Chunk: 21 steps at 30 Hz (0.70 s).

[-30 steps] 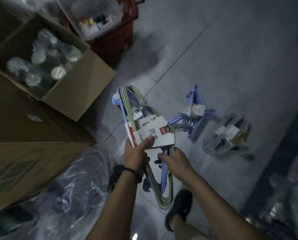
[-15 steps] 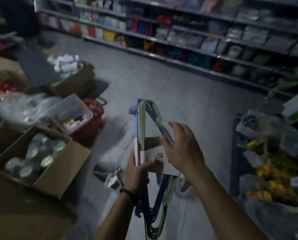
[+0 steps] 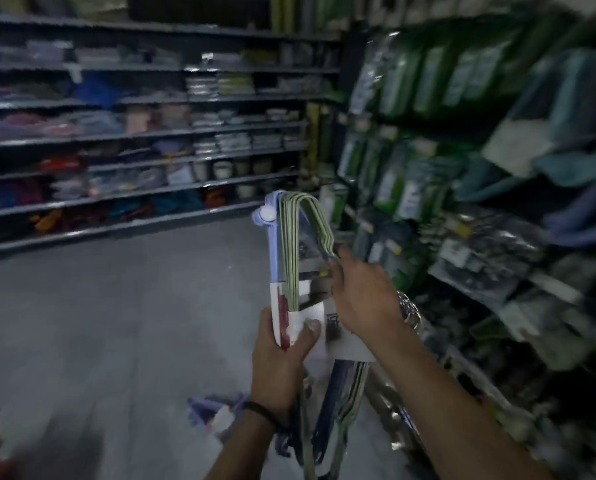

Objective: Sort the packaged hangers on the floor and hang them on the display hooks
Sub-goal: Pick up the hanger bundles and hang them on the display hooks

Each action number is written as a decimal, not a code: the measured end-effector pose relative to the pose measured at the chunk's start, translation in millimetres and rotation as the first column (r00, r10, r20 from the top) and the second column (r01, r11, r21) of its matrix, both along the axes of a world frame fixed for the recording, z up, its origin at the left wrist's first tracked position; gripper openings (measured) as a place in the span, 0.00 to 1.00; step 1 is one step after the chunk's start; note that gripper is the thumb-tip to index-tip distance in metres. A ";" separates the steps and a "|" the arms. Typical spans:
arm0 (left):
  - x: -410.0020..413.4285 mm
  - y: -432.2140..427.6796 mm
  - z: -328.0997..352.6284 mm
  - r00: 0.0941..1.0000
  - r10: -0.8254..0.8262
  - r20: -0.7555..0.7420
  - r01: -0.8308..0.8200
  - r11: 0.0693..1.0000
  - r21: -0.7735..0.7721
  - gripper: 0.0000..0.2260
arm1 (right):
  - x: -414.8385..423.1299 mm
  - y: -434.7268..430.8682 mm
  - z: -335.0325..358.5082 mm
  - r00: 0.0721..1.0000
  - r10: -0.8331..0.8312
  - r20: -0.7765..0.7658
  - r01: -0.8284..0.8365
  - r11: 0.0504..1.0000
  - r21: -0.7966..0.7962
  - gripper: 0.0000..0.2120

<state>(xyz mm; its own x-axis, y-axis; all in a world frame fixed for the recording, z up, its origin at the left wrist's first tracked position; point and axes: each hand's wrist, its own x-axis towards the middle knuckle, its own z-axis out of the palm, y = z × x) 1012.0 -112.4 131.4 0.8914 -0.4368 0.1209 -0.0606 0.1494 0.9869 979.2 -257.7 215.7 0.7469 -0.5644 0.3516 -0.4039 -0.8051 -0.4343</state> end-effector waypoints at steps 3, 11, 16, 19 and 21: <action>-16.6 -37.9 30.9 0.988 -0.142 -0.066 0.145 0.989 0.038 0.27 | -51.0 -30.0 19.1 0.983 -0.185 0.001 0.185 0.982 -0.047 0.14; -91.0 -159.3 96.8 0.903 -0.419 0.090 0.410 0.906 0.107 0.15 | -190.1 -107.0 45.3 0.884 -0.462 0.075 0.461 0.887 0.035 0.11; -158.3 -235.7 103.4 0.861 -0.490 0.133 0.463 0.865 0.193 0.12 | -271.0 -151.8 60.1 0.832 -0.552 0.048 0.551 0.834 0.034 0.15; -205.3 -270.6 105.9 0.823 -0.551 0.137 0.535 0.834 0.133 0.16 | -313.3 -175.0 71.1 0.778 -0.625 0.060 0.628 0.777 -0.038 0.17; -234.2 -295.0 107.4 0.797 -0.588 0.139 0.576 0.809 0.121 0.21 | -341.6 -190.3 75.4 0.728 -0.682 0.073 0.686 0.723 -0.086 0.16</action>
<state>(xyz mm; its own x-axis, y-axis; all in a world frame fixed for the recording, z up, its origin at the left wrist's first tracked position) 777.7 -407.4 238.8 0.4365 -0.8795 0.1898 -0.1429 0.1405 0.9797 637.6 -447.9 291.1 0.1586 -0.8777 0.4522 -0.8486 -0.3553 -0.3920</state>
